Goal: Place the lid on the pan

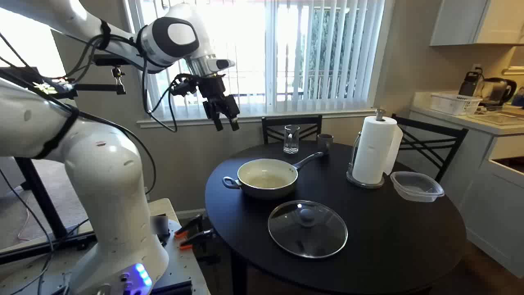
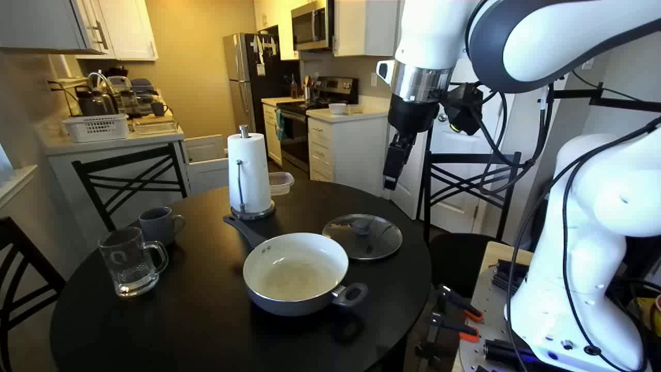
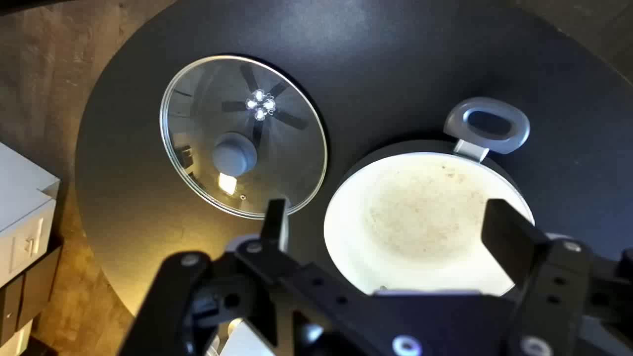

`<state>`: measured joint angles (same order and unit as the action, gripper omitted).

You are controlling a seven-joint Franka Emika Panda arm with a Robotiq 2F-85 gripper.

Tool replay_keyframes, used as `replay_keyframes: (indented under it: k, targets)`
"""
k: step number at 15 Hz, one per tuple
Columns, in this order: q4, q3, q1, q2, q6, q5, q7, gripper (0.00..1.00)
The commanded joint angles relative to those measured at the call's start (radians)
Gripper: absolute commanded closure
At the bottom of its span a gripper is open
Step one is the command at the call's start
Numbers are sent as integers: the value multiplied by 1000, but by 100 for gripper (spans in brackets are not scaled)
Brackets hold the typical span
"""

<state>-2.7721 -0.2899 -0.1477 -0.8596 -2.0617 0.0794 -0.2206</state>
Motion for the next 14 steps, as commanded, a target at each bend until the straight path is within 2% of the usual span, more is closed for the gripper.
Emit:
replay_keyframes:
  k: [1, 8, 9, 14]
  targets:
    - [2, 5, -5, 2, 3, 5, -4, 0]
    - [2, 5, -5, 2, 3, 5, -4, 0]
    - [4, 23, -17, 12, -9, -9, 20, 0]
    - [84, 182, 82, 229, -120, -10, 87, 0]
